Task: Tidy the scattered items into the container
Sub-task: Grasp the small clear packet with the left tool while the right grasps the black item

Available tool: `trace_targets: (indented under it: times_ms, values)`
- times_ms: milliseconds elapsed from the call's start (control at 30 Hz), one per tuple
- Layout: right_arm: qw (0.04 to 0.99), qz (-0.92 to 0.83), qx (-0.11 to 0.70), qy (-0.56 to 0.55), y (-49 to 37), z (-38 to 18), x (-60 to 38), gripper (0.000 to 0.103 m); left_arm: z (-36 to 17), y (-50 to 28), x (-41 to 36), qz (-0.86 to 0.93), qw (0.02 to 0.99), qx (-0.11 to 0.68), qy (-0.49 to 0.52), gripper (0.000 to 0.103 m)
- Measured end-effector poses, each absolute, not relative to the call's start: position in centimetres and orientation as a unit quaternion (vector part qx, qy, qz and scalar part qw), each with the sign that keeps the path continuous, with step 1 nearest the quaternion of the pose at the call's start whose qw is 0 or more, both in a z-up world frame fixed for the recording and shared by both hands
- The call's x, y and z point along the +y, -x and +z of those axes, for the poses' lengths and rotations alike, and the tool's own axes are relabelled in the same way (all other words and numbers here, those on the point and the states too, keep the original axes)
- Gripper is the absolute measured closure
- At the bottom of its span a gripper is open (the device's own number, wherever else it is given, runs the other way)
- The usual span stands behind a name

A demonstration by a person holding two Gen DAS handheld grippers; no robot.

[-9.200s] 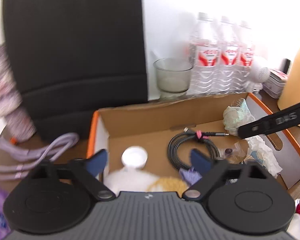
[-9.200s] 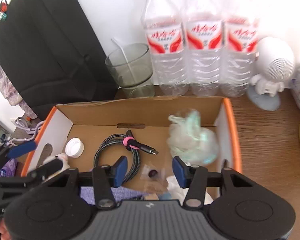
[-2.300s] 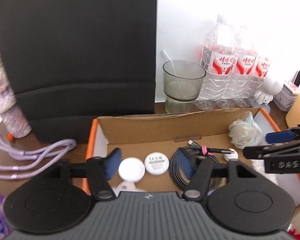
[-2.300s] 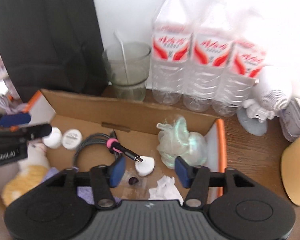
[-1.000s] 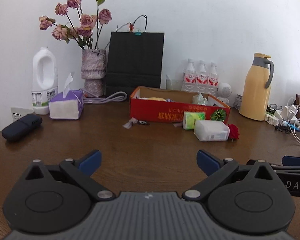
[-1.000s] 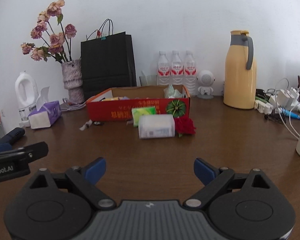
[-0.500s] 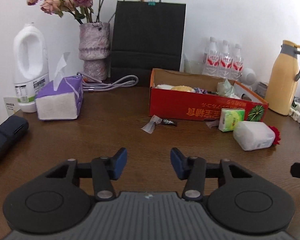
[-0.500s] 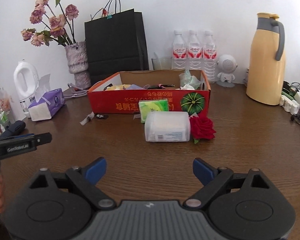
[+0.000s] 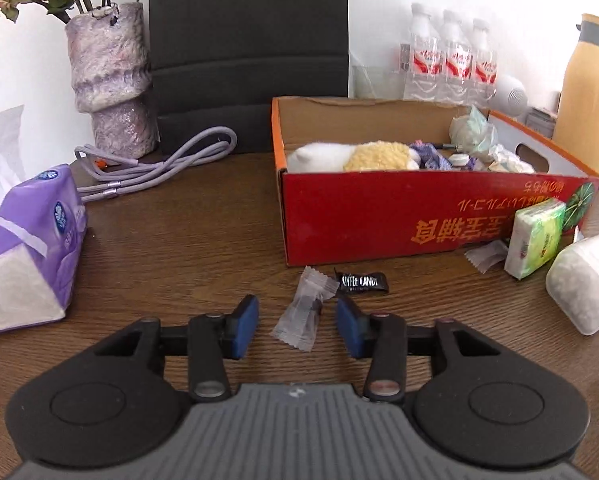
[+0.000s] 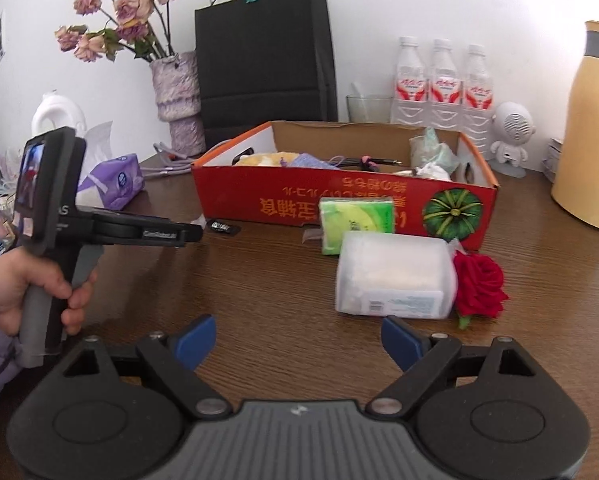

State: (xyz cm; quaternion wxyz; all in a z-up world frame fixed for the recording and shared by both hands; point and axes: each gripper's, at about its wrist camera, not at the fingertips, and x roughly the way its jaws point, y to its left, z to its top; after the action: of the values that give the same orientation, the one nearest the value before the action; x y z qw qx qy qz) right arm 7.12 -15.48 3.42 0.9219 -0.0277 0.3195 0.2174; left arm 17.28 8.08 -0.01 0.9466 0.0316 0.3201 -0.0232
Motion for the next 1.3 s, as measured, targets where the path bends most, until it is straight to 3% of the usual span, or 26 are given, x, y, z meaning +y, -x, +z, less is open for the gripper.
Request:
trace_targets:
  times_ms: [33,100,300,367,533,633,733,833,933,1300]
  values:
    - [0.922,0.223,0.316,0.032,-7.6,3.5,-15.0,0.015,0.0,-17.3,8.1,-0.029,0.947,0.319,-0.029,0.085]
    - [0.921,0.236,0.309,0.039,-8.5,3.8,-13.9,0.016,0.1,-16.8,8.1,-0.023,0.950,0.310,-0.027,0.089]
    - [0.896,0.294,0.333,0.020,-13.8,3.1,-9.3,0.022,2.2,-13.6,10.4,0.009,0.964,0.260,0.046,0.092]
    - [0.894,0.289,0.343,0.024,-15.7,2.8,-7.2,0.034,2.9,-12.5,11.4,0.024,0.968,0.239,0.071,0.092]
    - [0.906,0.250,0.338,0.048,-18.6,1.9,-2.1,0.044,4.1,-12.0,13.5,0.040,0.968,0.218,0.117,0.092]
    - [0.904,0.230,0.361,0.023,-19.7,1.1,-0.9,0.062,4.7,-11.3,14.3,0.048,0.970,0.201,0.127,0.092]
    - [0.914,0.207,0.341,0.071,-19.1,0.8,0.6,0.075,4.8,-11.2,14.3,0.040,0.970,0.205,0.125,0.092]
    - [0.916,0.203,0.336,0.085,-18.7,0.7,0.9,0.079,5.1,-11.0,14.6,0.027,0.970,0.201,0.132,0.092]
    - [0.912,0.207,0.341,0.094,-18.5,0.9,0.9,0.098,5.1,-11.0,14.6,0.029,0.970,0.200,0.134,0.092]
    - [0.917,0.214,0.326,0.086,-13.8,1.8,-2.5,0.098,6.3,-5.9,13.0,0.060,0.975,0.167,0.137,0.092]
